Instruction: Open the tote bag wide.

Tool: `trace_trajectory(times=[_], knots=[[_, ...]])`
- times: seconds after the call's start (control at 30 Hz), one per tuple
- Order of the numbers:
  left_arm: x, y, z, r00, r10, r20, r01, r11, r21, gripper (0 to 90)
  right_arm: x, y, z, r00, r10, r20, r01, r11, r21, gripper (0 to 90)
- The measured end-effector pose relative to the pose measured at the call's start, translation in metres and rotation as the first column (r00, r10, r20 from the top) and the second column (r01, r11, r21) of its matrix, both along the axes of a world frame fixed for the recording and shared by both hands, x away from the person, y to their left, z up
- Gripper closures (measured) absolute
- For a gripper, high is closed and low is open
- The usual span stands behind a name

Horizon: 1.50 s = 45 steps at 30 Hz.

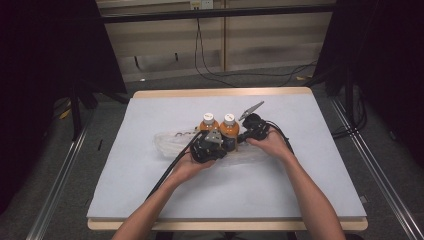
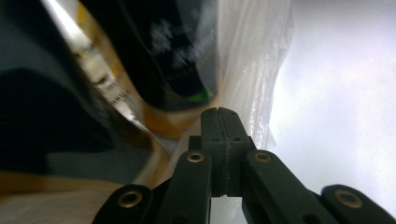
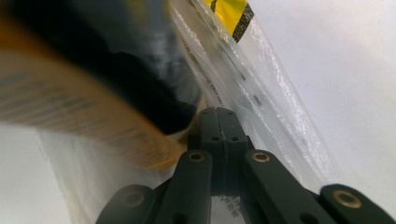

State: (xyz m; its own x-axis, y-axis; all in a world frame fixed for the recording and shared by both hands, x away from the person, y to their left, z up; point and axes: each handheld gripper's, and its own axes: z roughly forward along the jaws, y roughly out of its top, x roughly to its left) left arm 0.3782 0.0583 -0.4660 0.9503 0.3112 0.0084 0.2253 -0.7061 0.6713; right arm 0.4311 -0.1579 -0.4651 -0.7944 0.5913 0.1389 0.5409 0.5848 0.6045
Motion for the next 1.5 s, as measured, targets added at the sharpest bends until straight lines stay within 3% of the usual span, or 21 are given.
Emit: trace_trajectory(times=[0.17, 0.27, 0.57, 0.87, 1.0, 1.13, 1.33, 1.4, 1.5], knots=[[-0.004, 0.0, -0.007, 0.9999, -0.016, -0.005, 0.016, 0.9994, 0.029, 90.0, 0.009, 0.001, -0.009, 0.9986, -0.027, -0.045, 0.027, 1.0, 0.007, 90.0], [-0.006, 0.002, -0.01, 0.9997, -0.016, -0.016, 0.016, 0.9998, 0.013, 90.0, 0.014, 0.003, -0.01, 0.9974, -0.042, -0.058, 0.043, 0.999, 0.019, 90.0], [-0.014, 0.004, -0.009, 0.9977, -0.063, -0.027, 0.063, 0.998, 0.008, 90.0, 0.03, 0.015, -0.009, 0.9945, -0.085, -0.06, 0.085, 0.996, -0.008, 90.0], [-0.018, 0.004, -0.009, 0.9939, -0.097, -0.053, 0.097, 0.9952, 0.002, 90.0, 0.047, 0.019, -0.012, 0.985, -0.136, -0.106, 0.142, 0.989, 0.048, 90.0], [-0.02, 0.004, -0.009, 0.9908, -0.119, -0.064, 0.12, 0.9928, 0.004, 90.0, 0.051, 0.024, -0.011, 0.9829, -0.156, -0.098, 0.159, 0.987, 0.028, 90.0], [-0.025, 0.001, -0.008, 0.9903, -0.136, -0.032, 0.136, 0.9904, 0.025, 90.0, 0.059, 0.028, -0.013, 0.982, -0.17, -0.083, 0.174, 0.984, 0.045, 90.0], [-0.02, 0.005, -0.01, 0.9875, -0.141, -0.07, 0.141, 0.99, -0.004, 90.0, 0.066, 0.033, -0.014, 0.9789, -0.189, -0.079, 0.193, 0.98, 0.051, 90.0], [-0.021, 0.004, -0.01, 0.9886, -0.14, -0.055, 0.14, 0.9902, -0.009, 90.0, 0.069, 0.036, -0.013, 0.9772, -0.199, -0.075, 0.202, 0.978, 0.042, 90.0], [-0.025, 0.003, -0.009, 0.9896, -0.14, -0.034, 0.14, 0.99, 0.018, 90.0, 0.072, 0.039, -0.013, 0.9741, -0.218, -0.061, 0.22, 0.975, 0.031, 90.0]])
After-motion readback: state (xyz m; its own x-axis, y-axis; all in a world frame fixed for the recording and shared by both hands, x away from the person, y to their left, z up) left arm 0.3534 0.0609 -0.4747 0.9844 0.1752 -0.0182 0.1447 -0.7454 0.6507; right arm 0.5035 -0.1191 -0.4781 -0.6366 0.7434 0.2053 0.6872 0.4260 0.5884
